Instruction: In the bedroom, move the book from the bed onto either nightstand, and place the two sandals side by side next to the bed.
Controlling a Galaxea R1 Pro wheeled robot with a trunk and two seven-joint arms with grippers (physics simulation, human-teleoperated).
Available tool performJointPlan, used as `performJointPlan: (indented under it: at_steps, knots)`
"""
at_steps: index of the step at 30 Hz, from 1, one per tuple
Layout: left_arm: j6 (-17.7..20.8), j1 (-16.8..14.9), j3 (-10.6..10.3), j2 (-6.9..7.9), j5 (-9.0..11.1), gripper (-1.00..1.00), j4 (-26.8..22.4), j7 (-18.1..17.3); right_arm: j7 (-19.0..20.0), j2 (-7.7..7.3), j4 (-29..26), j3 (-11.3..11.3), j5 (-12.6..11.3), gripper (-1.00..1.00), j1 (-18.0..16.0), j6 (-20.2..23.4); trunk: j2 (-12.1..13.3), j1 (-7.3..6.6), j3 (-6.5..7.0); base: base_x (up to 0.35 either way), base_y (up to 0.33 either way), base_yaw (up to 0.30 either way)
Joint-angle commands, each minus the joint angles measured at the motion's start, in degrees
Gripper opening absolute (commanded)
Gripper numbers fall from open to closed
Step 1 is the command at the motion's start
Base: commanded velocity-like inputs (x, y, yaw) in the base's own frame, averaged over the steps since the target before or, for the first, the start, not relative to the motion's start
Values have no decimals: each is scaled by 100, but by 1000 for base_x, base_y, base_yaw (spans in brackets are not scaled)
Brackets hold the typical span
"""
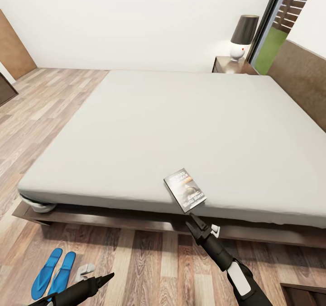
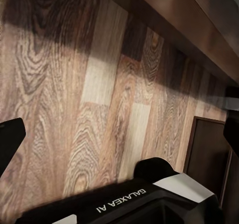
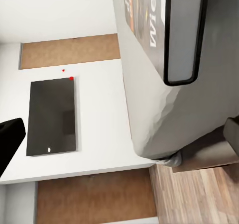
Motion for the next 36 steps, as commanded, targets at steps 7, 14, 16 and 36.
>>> performJointPlan:
  at_steps: [7,14,16,36]
  knots:
    - [34,-2,-39,4,58,100,-1,-12,12,5,0,-22,-4,100,-2,48,-2,-1,-3,17,0,0]
    - [34,-2,-39,-30,58,100,-1,-10,12,8,-6,-22,-4,100,-1,48,-2,-1,-3,155,-14,0]
    - [34,-2,-39,-39,58,100,-1,-9,12,9,-8,-22,-4,100,-1,48,-2,-1,-3,36,-6,0]
    - [34,-2,-39,-57,58,100,-1,-12,12,6,-9,-22,-4,100,-1,53,-202,109,-93,3,-1,0]
